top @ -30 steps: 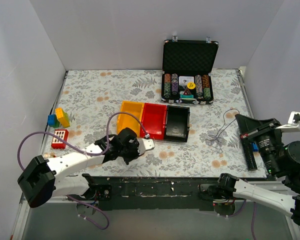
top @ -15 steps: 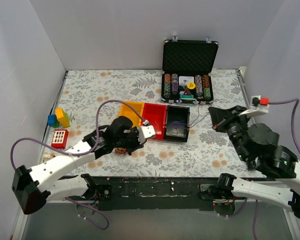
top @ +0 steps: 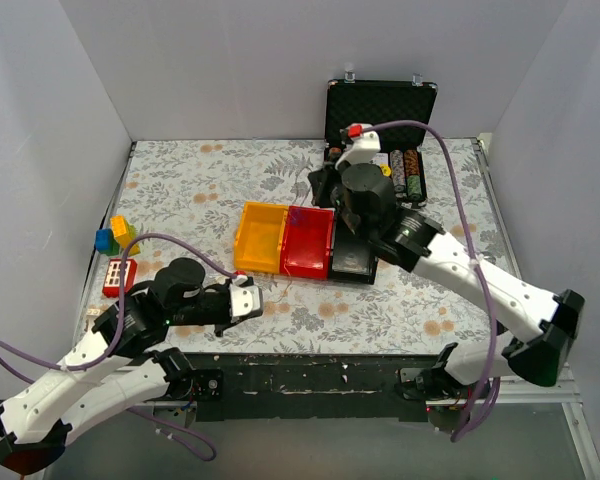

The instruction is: Untangle the cables

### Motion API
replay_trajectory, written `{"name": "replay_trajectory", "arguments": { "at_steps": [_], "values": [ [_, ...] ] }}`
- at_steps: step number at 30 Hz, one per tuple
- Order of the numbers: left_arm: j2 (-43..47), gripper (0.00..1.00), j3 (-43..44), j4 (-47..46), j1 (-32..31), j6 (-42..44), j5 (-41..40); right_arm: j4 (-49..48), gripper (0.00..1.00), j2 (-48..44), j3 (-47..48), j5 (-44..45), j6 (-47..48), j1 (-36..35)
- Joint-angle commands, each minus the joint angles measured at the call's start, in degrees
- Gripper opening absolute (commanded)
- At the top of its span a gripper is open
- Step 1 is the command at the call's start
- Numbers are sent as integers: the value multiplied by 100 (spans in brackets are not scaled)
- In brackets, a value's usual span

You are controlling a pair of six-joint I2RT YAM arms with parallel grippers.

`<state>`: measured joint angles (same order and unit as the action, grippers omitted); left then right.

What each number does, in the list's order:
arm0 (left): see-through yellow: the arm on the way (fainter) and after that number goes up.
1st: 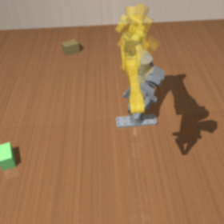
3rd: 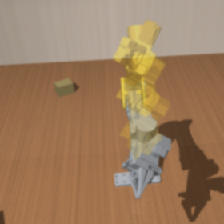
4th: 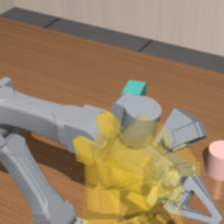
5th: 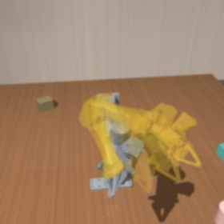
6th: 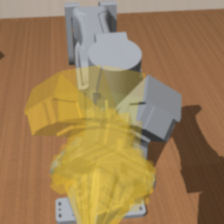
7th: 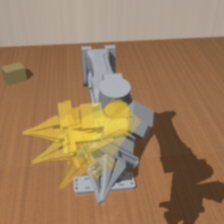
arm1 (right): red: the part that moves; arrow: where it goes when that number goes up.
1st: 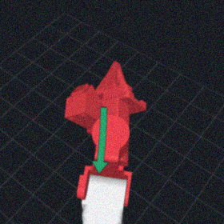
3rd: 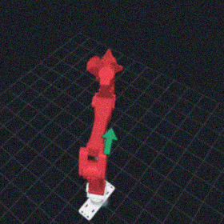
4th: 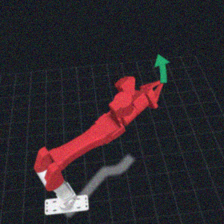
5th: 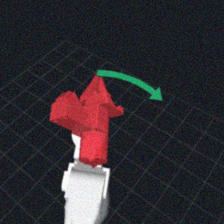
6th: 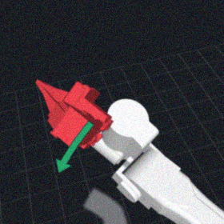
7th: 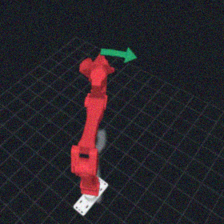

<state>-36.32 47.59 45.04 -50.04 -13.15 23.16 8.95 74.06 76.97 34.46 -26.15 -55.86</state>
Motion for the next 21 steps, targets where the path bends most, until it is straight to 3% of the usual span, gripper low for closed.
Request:
{"name": "replay_trajectory", "arguments": {
  "at_steps": [1, 10, 21],
  "values": [
    [195, 0, -14, 330, 21, 347, 277, -833, 1, 739, 819, -1019, -21, 320],
    [222, 0, 390, -179, 21, 269, 49, -834, 1, 2278, 1488, -1661, -364, 611],
    [63, 0, 698, -689, 21, 225, -119, -1001, 1, 2753, 1145, -1951, -566, 760]
  ]
}}
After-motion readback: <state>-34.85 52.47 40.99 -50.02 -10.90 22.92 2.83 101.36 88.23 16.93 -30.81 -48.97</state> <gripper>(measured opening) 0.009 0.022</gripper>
